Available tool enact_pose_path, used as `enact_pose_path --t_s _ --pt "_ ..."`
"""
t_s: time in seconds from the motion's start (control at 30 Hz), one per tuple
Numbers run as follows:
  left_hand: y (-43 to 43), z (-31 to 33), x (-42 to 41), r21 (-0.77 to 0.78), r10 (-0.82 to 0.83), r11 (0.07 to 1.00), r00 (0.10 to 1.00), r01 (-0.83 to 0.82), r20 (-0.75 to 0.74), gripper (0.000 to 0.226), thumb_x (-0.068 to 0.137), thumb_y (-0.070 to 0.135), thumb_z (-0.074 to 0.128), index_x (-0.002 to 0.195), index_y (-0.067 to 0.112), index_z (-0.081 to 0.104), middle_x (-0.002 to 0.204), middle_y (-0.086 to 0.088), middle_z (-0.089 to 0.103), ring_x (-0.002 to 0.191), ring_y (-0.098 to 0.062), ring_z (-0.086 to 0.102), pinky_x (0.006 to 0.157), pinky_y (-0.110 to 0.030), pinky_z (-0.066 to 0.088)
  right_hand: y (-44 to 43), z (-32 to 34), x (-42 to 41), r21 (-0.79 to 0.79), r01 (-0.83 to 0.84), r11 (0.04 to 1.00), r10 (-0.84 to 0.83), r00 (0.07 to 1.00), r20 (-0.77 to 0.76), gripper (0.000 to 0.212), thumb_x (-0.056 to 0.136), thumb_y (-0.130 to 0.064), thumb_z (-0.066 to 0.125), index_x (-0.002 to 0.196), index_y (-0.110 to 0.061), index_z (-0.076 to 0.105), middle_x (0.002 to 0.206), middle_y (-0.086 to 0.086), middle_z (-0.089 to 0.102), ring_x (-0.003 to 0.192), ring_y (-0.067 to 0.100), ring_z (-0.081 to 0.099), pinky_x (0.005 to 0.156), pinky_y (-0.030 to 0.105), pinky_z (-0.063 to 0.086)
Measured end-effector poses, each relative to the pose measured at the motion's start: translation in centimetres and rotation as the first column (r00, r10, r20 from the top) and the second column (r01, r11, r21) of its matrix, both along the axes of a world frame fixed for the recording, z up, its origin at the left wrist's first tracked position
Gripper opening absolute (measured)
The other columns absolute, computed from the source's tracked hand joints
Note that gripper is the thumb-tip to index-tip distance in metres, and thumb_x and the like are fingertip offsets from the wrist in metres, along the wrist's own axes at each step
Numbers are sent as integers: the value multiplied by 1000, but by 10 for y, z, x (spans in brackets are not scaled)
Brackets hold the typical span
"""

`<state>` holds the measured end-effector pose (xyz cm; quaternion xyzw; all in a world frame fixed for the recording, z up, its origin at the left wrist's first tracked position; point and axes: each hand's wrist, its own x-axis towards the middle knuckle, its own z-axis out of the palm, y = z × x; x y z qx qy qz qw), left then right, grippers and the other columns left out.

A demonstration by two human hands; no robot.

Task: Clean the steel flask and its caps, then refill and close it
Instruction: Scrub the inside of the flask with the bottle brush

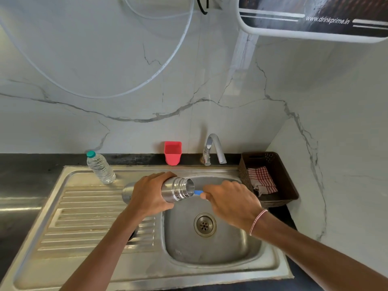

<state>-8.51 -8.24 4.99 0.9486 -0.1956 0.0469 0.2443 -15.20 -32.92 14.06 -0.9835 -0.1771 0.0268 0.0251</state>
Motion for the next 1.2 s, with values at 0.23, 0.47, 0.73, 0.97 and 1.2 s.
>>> enact_pose_path --t_s 0.23,0.47,0.73,0.97,1.2 --pt "4 2 -3 37 -13 999 1000 13 0 68 50 44 82 114 42 62 97 22 70 86 -9 66 70 -29 44 -20 31 13 29 -25 999 32 953 -300 33 110 -37 39 98 -20 65 77 -2 61 59 8 50 65 29 48" --pt "6 8 1 69 -39 997 999 36 35 66 51 43 85 113 42 63 96 21 71 86 -10 68 69 -26 40 -32 50 8 -38 -74 997 61 959 -277 25 111 -39 32 94 -32 50 71 -9 49 56 6 44 59 23 38" --pt "12 4 3 29 9 1000 1000 -8 -10 66 51 41 85 113 41 62 94 23 70 84 -10 67 69 -27 45 -37 17 -18 -269 -82 960 163 942 292 14 90 -11 65 101 -19 66 62 -2 49 45 16 33 43 27 26" --pt "20 7 7 73 -21 997 999 18 45 66 49 38 88 112 37 66 92 19 71 79 -11 67 65 -26 39 -60 29 -7 -237 -106 966 128 988 81 7 100 -35 59 107 -33 58 51 -9 38 39 4 22 39 21 17" --pt "18 -7 3 101 -21 995 1000 21 -7 65 49 46 84 109 41 61 91 21 69 78 -9 65 66 -28 44 -53 20 -5 -216 -94 972 105 994 41 14 108 -35 37 117 -33 47 68 -7 48 53 8 40 51 25 31"
